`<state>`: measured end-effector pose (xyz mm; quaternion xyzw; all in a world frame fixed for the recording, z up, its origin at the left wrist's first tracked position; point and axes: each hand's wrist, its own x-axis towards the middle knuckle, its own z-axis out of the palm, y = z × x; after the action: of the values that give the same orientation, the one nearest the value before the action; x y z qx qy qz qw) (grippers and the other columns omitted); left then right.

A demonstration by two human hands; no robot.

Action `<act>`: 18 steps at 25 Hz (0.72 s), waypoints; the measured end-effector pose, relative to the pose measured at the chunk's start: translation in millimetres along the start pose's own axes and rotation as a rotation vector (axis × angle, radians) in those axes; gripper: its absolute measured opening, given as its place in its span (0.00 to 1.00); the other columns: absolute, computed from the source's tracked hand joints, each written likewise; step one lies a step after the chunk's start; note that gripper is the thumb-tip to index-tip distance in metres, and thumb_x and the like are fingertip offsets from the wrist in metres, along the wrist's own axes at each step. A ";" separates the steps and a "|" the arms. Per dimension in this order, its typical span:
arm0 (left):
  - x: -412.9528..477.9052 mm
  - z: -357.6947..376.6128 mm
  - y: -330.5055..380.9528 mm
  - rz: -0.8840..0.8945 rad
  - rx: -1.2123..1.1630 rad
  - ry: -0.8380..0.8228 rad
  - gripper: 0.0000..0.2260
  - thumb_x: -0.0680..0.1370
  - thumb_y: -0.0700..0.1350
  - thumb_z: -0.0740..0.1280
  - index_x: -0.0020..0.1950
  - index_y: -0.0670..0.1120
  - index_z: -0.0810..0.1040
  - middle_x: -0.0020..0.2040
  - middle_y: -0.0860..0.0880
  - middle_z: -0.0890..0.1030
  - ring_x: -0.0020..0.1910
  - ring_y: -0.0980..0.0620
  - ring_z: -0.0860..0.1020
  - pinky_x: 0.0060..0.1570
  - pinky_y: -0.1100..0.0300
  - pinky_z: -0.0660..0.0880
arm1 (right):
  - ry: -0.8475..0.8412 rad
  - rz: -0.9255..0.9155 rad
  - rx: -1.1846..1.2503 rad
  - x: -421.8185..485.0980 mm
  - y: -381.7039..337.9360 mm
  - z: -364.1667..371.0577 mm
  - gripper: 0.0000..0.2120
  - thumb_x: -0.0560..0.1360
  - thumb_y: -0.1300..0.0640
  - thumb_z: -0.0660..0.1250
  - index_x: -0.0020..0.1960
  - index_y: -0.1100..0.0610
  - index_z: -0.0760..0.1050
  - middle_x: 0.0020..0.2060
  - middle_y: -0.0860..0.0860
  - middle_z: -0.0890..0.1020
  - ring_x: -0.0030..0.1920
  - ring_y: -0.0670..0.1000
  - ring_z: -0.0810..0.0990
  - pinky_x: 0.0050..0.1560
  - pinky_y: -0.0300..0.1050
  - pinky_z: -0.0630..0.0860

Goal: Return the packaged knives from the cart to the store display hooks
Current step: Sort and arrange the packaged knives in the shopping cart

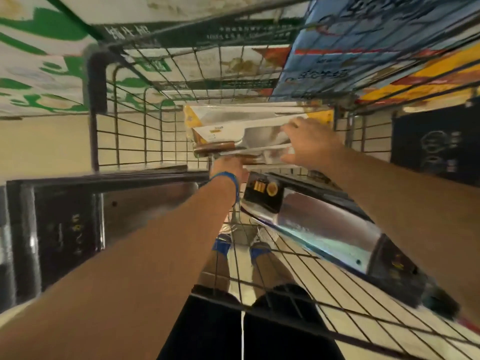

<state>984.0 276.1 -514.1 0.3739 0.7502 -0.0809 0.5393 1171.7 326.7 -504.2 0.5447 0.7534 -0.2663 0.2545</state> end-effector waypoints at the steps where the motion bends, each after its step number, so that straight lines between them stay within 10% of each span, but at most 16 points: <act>1: 7.9 -0.4 -4.7 0.055 0.224 0.146 0.12 0.82 0.42 0.60 0.62 0.43 0.78 0.57 0.43 0.81 0.58 0.43 0.79 0.49 0.55 0.74 | 0.039 -0.048 -0.121 10.8 -5.4 9.1 0.42 0.74 0.39 0.73 0.80 0.51 0.58 0.77 0.57 0.64 0.73 0.61 0.68 0.65 0.60 0.73; 5: 40.4 -13.2 2.9 0.277 0.617 0.234 0.14 0.79 0.41 0.63 0.63 0.48 0.76 0.58 0.45 0.79 0.56 0.43 0.77 0.46 0.51 0.75 | 0.113 -0.104 -0.393 37.5 -14.4 45.7 0.59 0.71 0.39 0.75 0.83 0.53 0.36 0.82 0.61 0.45 0.81 0.65 0.52 0.75 0.65 0.62; 10: 66.6 -33.1 17.8 0.421 0.867 0.299 0.40 0.67 0.52 0.78 0.73 0.54 0.60 0.69 0.44 0.65 0.67 0.40 0.66 0.56 0.42 0.73 | 0.326 -0.118 -0.429 37.2 -11.2 70.2 0.44 0.80 0.46 0.64 0.83 0.54 0.38 0.82 0.64 0.50 0.80 0.68 0.55 0.72 0.67 0.65; 18: 69.0 -42.0 18.0 0.460 0.983 0.419 0.35 0.68 0.42 0.76 0.70 0.46 0.61 0.67 0.44 0.68 0.65 0.42 0.68 0.62 0.41 0.71 | 0.405 0.146 -0.067 26.0 14.2 52.1 0.65 0.63 0.33 0.78 0.83 0.55 0.42 0.82 0.61 0.53 0.80 0.66 0.57 0.76 0.64 0.61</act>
<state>954.6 343.6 -552.1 0.7418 0.6148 -0.2246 0.1461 1182.9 313.0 -561.5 0.6314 0.7561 -0.1074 0.1345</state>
